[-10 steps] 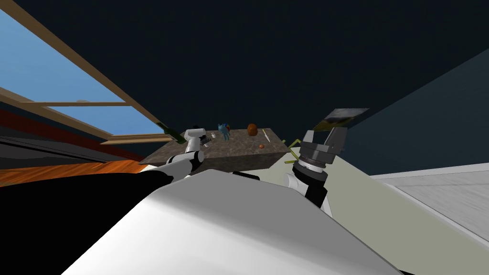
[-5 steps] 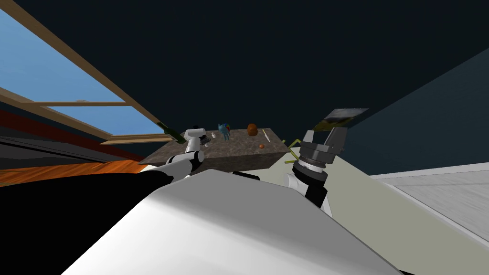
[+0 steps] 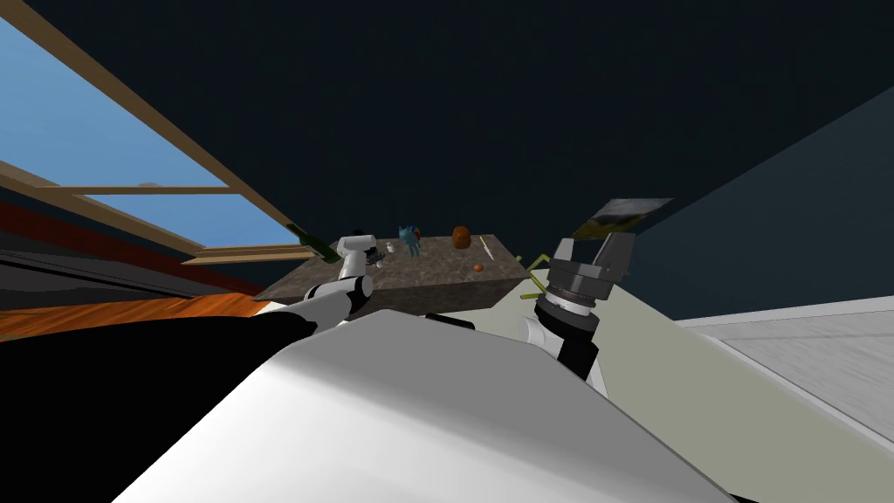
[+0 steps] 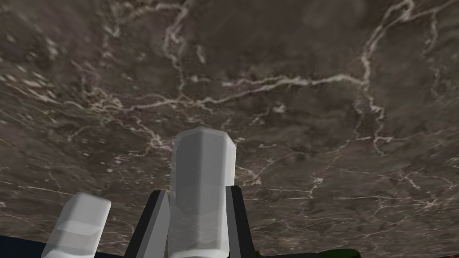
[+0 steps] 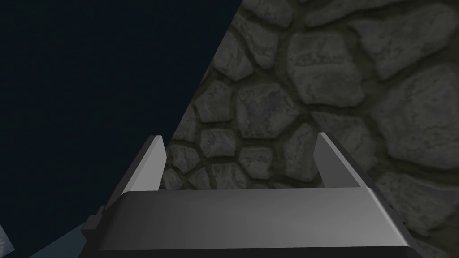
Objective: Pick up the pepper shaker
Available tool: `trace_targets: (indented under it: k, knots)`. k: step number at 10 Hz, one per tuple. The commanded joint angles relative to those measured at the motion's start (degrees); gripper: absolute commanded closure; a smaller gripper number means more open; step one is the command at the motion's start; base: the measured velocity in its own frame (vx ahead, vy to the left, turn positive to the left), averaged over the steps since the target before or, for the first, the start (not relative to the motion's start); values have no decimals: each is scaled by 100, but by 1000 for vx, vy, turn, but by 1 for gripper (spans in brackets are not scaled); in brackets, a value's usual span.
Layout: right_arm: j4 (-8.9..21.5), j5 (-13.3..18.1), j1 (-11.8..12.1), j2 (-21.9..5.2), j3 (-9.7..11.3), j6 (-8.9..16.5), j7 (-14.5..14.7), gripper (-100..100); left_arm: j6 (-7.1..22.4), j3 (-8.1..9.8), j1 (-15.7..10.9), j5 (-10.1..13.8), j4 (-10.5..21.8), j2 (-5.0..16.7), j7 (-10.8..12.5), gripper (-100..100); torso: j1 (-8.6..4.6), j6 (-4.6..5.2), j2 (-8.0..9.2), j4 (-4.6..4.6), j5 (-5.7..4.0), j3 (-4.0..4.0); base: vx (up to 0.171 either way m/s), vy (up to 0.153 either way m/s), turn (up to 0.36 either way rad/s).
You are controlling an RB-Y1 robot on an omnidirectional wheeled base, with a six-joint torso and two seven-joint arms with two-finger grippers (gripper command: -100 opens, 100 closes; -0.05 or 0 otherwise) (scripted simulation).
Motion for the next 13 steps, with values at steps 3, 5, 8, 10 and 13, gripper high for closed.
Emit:
trace_targets:
  k: [3,5,8,10,13]
  knots:
    - [0,0,-1,0,0,0,0,0,290,-338,-10,-46,-258,-81,523,100,13,8,10,3,2,6,-44,58,-170]
    - [0,0,-1,0,0,0,0,0,434,-507,-15,-69,-387,-122,805,100,14,7,12,4,2,8,-49,64,-184]
    - [0,0,-1,-1,0,0,0,0,579,-677,-20,-92,-516,-162,1182,100,15,12,14,5,2,9,-47,69,-150]
    - [0,0,-1,-1,-1,0,0,0,724,-846,-25,-115,-645,-203,1477,100,33,7,21,7,4,13,-59,107,-97]
    - [1,0,-1,-1,-1,0,0,0,1013,-1185,-36,-161,-903,-284,1977,100,43,-5,26,7,7,16,-67,116,-122]
